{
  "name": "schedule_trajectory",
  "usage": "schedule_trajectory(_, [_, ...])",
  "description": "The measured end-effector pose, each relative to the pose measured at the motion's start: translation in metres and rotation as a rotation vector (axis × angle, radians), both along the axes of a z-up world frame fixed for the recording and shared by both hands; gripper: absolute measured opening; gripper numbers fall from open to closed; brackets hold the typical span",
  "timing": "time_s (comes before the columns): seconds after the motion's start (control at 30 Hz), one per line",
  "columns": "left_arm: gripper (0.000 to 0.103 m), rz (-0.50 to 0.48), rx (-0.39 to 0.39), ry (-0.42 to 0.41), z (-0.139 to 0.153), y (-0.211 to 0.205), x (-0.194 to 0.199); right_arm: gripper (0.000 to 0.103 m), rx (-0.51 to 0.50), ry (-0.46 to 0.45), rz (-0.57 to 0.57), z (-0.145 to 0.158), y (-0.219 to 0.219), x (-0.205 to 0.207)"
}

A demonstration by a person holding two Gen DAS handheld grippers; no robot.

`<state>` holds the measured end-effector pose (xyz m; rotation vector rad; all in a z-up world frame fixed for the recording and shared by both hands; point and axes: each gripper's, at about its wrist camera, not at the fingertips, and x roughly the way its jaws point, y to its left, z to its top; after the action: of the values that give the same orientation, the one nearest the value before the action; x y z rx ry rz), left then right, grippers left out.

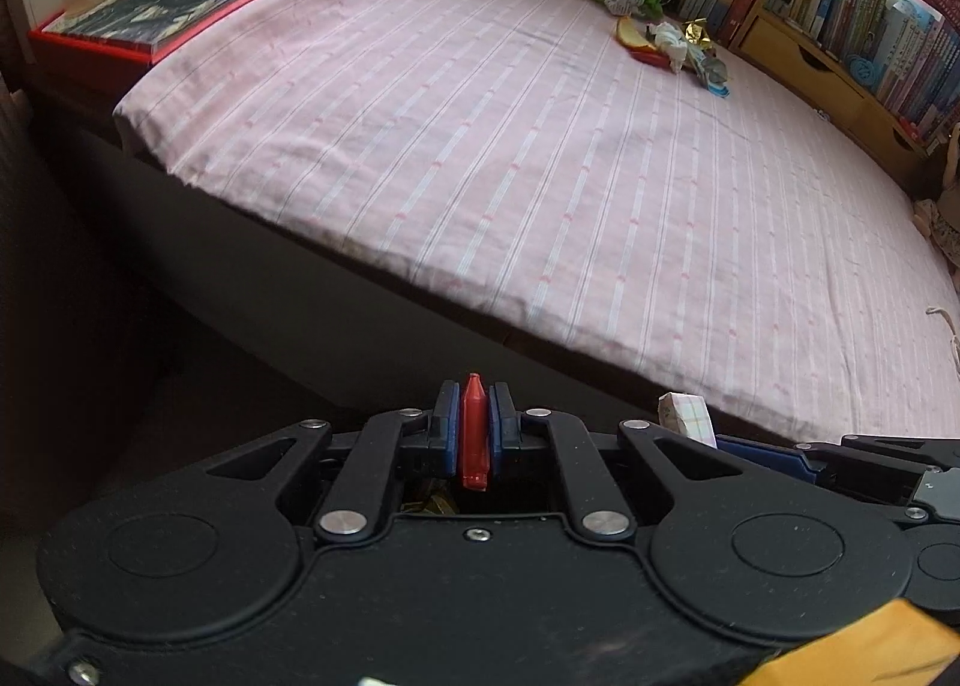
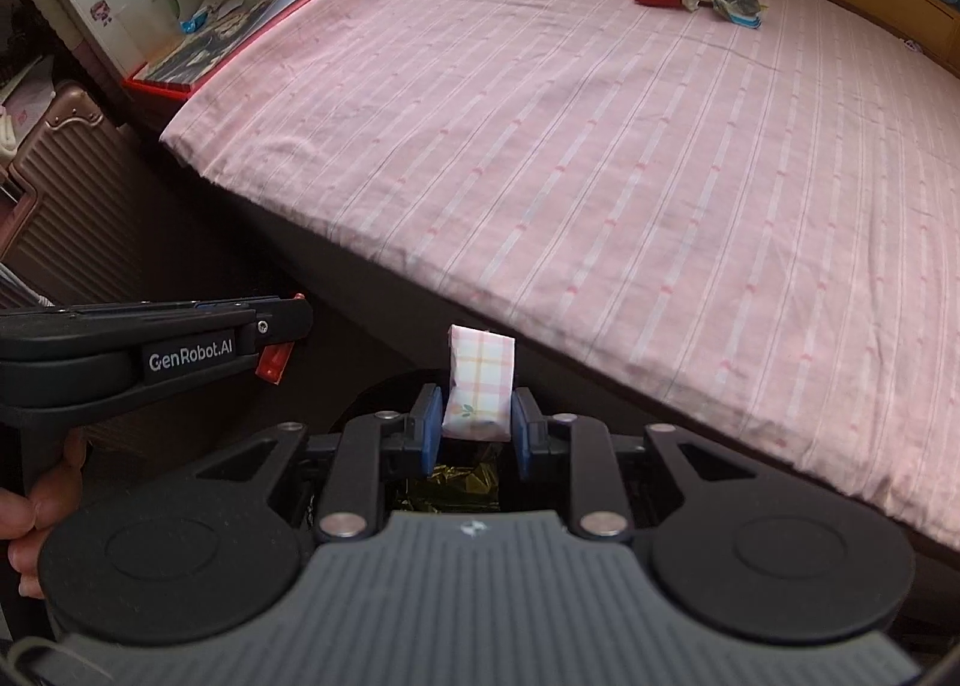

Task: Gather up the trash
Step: 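Carry the crayon and checkered wrapper off the bed down over the trash bin, then open both tools to drop the crayon and wrapper into the bin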

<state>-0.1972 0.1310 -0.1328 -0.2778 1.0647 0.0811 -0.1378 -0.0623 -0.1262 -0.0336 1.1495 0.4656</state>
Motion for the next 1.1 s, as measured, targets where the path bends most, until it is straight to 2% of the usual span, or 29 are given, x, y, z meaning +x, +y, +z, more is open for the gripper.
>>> schedule_trajectory(0.57, [0.009, -0.001, -0.021, 0.206, -0.063, 0.013, -0.027, 0.03, -0.038, 0.096, 0.008, -0.033, 0.019, -0.025])
schedule_trajectory(1.1, [0.01, -0.001, -0.025, 0.259, -0.077, 0.008, -0.027, 0.031, -0.044, 0.132, -0.004, -0.044, 0.021, -0.022])
